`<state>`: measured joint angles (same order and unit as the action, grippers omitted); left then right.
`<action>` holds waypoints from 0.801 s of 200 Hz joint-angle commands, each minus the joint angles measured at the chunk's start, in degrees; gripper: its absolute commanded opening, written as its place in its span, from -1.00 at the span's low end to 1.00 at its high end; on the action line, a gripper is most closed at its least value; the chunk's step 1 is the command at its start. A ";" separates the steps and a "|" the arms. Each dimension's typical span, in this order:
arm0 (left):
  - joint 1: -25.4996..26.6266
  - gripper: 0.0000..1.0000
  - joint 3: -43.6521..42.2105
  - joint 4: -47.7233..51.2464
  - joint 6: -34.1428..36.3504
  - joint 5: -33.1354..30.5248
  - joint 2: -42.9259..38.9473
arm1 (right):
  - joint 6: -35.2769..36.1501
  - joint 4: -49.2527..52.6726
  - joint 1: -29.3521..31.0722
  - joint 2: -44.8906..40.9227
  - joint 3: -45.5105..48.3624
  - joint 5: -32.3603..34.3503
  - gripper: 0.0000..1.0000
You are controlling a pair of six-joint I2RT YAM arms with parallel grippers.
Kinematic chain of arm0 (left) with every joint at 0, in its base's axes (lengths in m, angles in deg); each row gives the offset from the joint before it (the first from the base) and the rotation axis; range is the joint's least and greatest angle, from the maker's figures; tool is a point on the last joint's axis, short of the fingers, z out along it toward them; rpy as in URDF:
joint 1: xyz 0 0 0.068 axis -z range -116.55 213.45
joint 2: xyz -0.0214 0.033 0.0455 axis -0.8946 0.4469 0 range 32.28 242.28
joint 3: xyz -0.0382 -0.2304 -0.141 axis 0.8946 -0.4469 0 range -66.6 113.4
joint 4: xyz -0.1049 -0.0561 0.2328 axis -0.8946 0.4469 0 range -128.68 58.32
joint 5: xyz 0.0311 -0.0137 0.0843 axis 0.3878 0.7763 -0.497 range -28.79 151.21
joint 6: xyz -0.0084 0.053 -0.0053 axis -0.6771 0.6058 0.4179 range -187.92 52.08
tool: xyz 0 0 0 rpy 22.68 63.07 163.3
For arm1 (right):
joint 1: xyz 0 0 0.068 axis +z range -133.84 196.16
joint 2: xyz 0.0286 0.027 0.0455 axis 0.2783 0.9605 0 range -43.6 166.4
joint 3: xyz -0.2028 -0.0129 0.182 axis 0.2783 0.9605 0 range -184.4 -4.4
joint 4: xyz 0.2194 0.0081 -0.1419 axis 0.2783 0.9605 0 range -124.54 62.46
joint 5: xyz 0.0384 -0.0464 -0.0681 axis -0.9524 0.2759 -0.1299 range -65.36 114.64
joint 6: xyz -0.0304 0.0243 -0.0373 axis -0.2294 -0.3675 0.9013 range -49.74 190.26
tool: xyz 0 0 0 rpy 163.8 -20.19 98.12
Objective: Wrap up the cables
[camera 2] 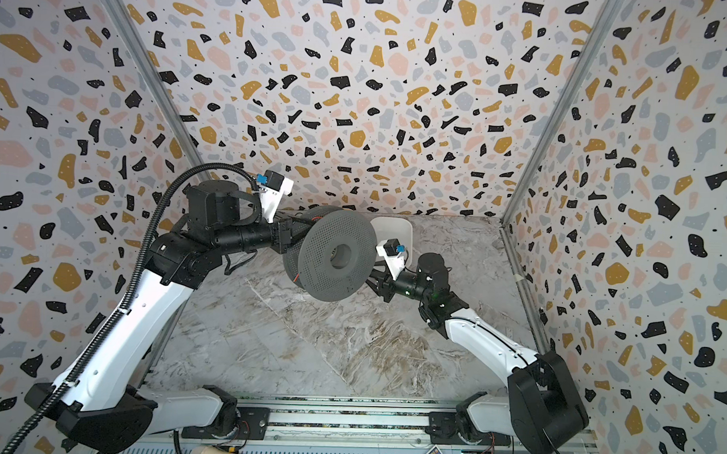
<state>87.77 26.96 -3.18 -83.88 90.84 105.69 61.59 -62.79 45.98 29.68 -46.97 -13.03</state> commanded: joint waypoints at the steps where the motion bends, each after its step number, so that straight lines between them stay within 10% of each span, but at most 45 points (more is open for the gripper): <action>1: -0.57 -1.00 0.50 -8.02 -2.25 3.77 -1.30 | 0.92 1.07 -0.33 -1.69 1.38 1.60 0.17; 160: -4.64 -1.00 -17.96 -37.76 -22.54 18.76 -2.40 | -8.08 5.15 -1.81 -16.05 11.22 0.35 0.29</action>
<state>84.03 9.69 -26.80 -100.34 105.72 104.84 57.72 -59.07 43.91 18.97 -38.49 -11.99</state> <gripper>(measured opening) 0.052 0.637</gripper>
